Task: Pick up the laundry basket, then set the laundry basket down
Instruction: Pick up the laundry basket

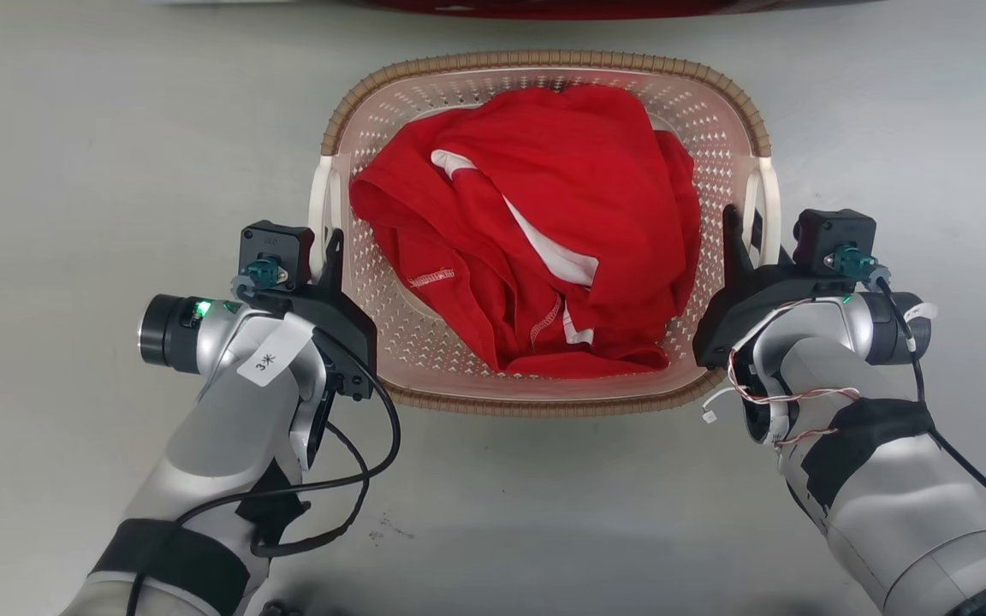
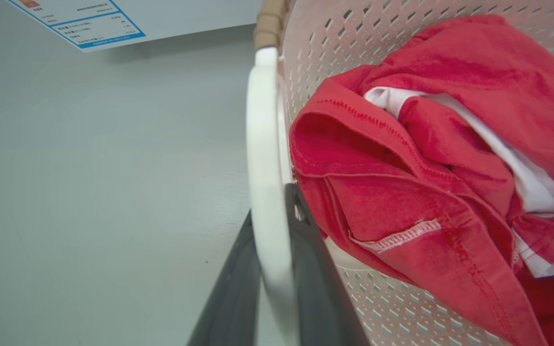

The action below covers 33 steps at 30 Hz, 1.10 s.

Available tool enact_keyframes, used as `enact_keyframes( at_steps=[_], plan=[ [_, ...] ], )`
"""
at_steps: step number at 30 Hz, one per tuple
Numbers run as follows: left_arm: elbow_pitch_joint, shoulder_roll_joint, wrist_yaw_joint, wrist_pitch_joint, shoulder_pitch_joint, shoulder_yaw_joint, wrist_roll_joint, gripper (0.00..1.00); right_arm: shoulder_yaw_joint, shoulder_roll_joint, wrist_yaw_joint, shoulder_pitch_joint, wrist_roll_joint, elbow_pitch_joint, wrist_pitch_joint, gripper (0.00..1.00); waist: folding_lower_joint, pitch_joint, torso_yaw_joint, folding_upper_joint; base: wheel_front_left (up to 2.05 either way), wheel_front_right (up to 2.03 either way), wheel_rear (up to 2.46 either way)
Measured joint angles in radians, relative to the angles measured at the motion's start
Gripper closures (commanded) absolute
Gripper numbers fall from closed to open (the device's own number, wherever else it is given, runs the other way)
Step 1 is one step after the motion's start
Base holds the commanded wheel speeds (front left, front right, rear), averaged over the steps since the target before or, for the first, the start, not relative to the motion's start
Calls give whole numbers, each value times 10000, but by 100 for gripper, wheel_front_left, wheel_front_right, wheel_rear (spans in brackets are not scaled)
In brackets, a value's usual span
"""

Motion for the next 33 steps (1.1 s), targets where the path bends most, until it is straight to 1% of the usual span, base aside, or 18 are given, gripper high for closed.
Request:
enact_keyframes(
  at_steps=[11,18,28,33],
  plan=[
    [61,52,176,163,342,-602,-495,100,430,-6,0,291,508,84,0,100,-1,-755,-133,0,0,0,0],
    [157,61,188,259,639,-966,-694,100,711,-4,0,573,757,213,0,100,-1,-1390,-233,-1,0,0,0],
    [253,58,265,558,1592,-1603,-1241,100,1358,27,0,1553,1331,353,33,100,-1,-2598,-360,-1,0,0,0],
    [293,58,259,890,2092,-1883,-1519,100,1682,33,0,2090,1678,364,328,100,-2,-3251,-393,-1,0,0,0]
  ],
)
